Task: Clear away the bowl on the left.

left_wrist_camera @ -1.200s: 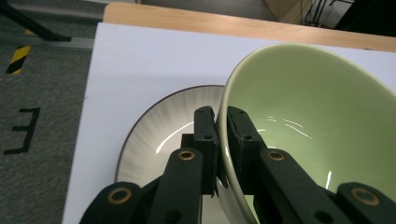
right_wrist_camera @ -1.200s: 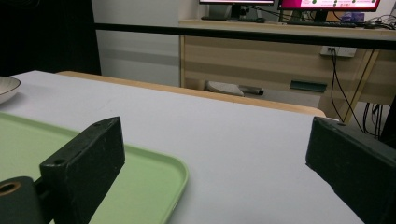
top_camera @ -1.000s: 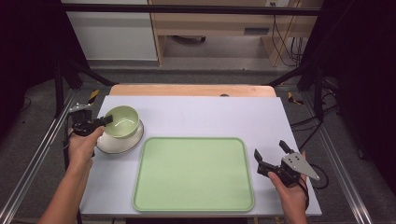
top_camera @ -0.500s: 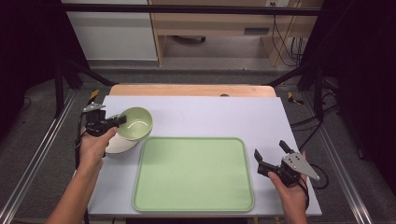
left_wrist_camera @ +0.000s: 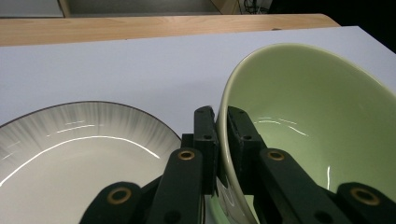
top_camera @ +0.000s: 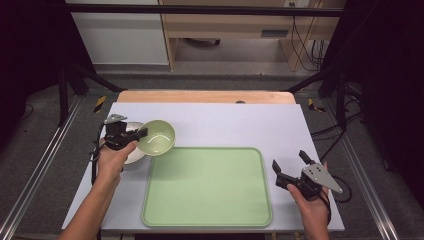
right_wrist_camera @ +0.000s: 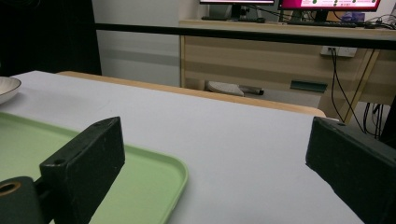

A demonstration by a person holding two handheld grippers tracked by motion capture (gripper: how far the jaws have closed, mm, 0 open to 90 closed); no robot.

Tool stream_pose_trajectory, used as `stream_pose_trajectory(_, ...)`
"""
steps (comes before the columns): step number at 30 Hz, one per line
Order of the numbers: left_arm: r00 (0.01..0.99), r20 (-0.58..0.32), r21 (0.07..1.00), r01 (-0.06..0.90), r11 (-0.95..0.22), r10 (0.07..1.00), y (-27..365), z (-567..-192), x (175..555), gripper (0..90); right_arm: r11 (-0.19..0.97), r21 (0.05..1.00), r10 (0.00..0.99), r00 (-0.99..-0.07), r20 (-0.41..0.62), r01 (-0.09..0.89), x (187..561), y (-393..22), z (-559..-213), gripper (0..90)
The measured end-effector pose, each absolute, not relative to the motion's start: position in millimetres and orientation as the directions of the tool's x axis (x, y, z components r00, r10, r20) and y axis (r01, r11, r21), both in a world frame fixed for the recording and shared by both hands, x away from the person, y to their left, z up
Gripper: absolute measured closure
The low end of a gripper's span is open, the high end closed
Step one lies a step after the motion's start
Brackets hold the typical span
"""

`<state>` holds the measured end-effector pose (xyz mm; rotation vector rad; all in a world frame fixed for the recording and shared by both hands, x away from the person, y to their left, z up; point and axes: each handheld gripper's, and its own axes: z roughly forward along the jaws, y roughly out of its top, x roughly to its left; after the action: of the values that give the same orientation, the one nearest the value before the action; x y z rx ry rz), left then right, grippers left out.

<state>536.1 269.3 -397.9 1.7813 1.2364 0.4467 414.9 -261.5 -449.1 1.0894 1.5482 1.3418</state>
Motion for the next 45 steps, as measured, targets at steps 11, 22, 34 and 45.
stream_pose_trajectory(11, 0.475, -0.190, 0.826, 0.550, -0.121, 0.859, 253.8, -399.3, 530.3, 83.1, 0.069, 0.992, 0.949, -0.313, -0.033, 0.107, 415.3, -260.6, -449.6, 4.9)
stream_pose_trajectory(22, 0.505, -0.186, 0.824, 0.547, -0.147, 0.843, 237.0, -405.7, 525.5, 83.1, 0.066, 0.992, 0.949, -0.314, -0.029, 0.108, 415.4, -260.6, -449.6, 4.9)
stream_pose_trajectory(34, 0.546, -0.191, 0.822, 0.543, -0.172, 0.815, 217.3, -408.3, 519.2, 83.1, 0.070, 0.992, 0.948, -0.317, -0.032, 0.109, 415.1, -259.9, -449.4, 4.9)
stream_pose_trajectory(45, 0.590, -0.205, 0.819, 0.540, -0.193, 0.781, 199.6, -411.9, 512.6, 83.1, 0.070, 0.992, 0.947, -0.318, -0.032, 0.107, 415.2, -259.6, -449.5, 4.8)
